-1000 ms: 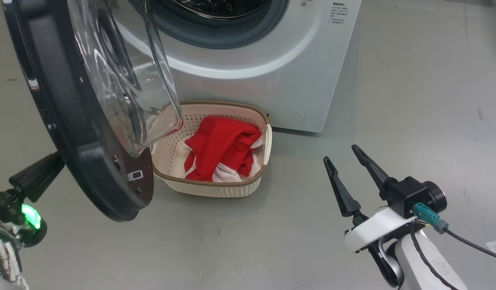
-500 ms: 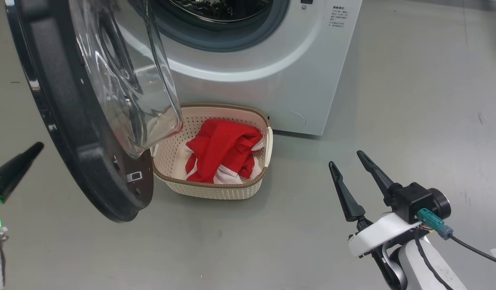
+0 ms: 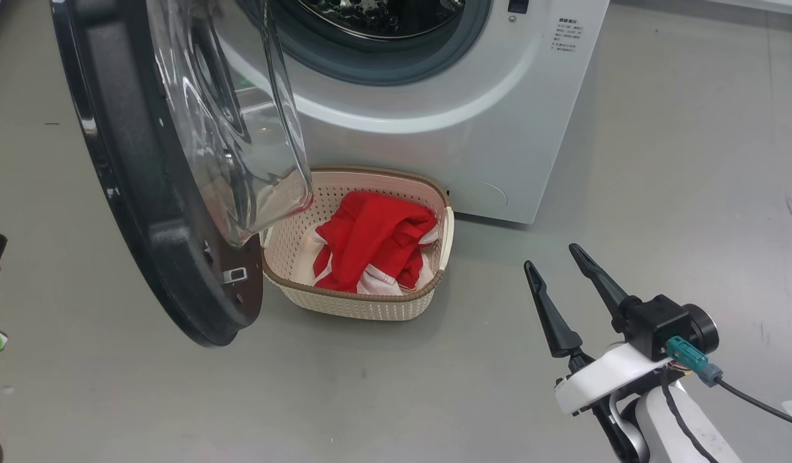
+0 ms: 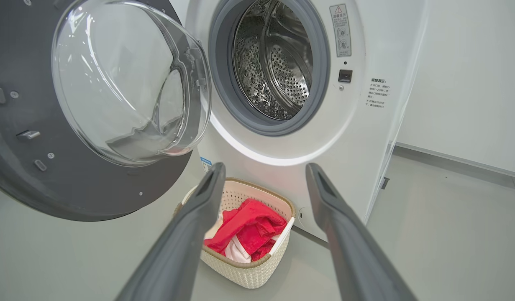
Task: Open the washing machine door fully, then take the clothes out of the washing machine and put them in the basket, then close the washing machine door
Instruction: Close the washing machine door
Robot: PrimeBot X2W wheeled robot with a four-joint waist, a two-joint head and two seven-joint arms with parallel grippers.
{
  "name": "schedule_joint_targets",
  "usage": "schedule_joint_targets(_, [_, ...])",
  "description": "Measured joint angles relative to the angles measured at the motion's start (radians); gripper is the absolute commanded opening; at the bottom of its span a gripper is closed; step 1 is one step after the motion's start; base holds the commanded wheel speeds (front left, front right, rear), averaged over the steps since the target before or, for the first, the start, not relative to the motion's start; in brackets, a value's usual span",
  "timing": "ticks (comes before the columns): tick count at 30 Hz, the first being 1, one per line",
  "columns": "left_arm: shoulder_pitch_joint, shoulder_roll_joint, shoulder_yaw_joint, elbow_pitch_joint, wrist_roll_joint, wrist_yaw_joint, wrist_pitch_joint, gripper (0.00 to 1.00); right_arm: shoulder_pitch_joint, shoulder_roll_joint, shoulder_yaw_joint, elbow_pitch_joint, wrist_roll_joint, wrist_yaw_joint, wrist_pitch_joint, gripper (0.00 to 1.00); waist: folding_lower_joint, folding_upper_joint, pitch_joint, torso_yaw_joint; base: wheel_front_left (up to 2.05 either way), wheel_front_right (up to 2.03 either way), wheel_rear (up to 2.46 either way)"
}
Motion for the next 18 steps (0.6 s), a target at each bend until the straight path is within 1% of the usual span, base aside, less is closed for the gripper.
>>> schedule_joint_targets(2, [0.037, 0.005, -0.019, -0.007, 0.029, 0.000, -0.070, 0.00, 0.001, 0.001, 0.005, 0.000, 0.000, 0.000, 0.000, 1.00, 0.0000, 0.0000, -0.001, 0.002, 0.00, 0.00, 0.00])
schedule_joint_targets(4, [0.073, 0.018, -0.061, -0.021, 0.060, 0.000, -0.131, 0.00, 0.002, 0.001, 0.006, 0.000, 0.000, 0.000, 0.000, 1.00, 0.0000, 0.0000, -0.002, 0.002, 0.00, 0.00, 0.00])
schedule_joint_targets(6, [0.097, 0.021, -0.107, -0.031, 0.085, 0.000, -0.190, 0.00, 0.003, 0.000, 0.005, 0.000, 0.000, 0.000, 0.000, 1.00, 0.0000, 0.0000, -0.002, 0.004, 0.00, 0.00, 0.00])
schedule_joint_targets(7, [0.120, 0.028, -0.155, -0.034, 0.117, -0.001, -0.248, 0.00, 0.004, -0.001, 0.003, 0.001, 0.000, 0.000, 0.000, 1.00, 0.0000, 0.0000, -0.004, 0.007, 0.00, 0.00, 0.00])
schedule_joint_targets(12, [0.180, 0.050, -0.200, -0.027, 0.201, -0.001, -0.415, 0.00, 0.004, 0.001, 0.008, 0.001, 0.000, 0.000, 0.000, 1.00, 0.0000, 0.0000, -0.007, 0.011, 0.00, 0.00, 0.00])
schedule_joint_targets(18, [0.226, 0.046, -0.230, 0.020, 0.259, -0.001, -0.587, 0.00, 0.005, 0.002, 0.010, 0.001, 0.000, 0.000, 0.000, 1.00, 0.0000, 0.0000, -0.011, 0.013, 0.00, 0.00, 0.00])
